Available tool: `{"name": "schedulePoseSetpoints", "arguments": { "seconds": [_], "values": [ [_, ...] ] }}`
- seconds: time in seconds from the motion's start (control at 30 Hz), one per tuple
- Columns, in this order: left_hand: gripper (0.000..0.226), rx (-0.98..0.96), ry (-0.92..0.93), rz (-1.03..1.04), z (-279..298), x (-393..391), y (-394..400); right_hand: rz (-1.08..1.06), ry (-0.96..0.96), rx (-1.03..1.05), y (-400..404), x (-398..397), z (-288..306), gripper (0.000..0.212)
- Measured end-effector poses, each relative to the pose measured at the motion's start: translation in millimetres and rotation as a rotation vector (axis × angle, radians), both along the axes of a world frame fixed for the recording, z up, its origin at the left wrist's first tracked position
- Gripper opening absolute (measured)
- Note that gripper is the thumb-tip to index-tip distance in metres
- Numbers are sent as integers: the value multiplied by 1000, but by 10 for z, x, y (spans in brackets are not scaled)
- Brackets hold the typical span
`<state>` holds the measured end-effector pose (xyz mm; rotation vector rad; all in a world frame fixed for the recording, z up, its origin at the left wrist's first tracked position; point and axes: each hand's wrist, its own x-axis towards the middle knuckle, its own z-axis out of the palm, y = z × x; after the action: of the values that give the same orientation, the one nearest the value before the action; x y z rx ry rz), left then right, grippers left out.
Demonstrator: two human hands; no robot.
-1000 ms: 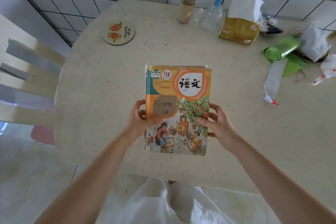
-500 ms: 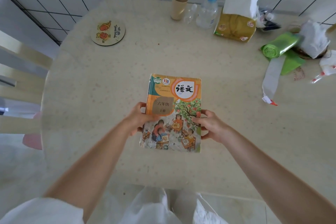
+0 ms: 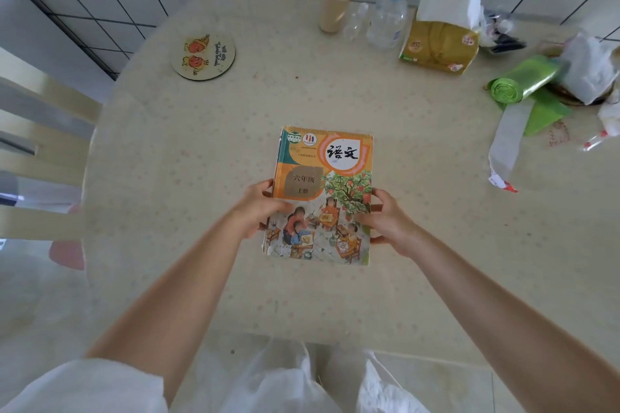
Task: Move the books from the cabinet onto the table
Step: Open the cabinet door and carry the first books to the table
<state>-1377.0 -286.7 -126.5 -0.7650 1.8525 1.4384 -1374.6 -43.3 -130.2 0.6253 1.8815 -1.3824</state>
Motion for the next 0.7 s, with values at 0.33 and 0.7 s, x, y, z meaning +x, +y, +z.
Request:
{"name": "schedulePoseSetpoints", "arguments": {
  "seconds": [0.33,0.7],
  "values": [
    [64,-407,329,-215,273,239,185,229,263,293,-27,325,153,57],
    [29,-332,650,-336,382,830,361,90,510,318,-36,1169,618,38]
  ]
}}
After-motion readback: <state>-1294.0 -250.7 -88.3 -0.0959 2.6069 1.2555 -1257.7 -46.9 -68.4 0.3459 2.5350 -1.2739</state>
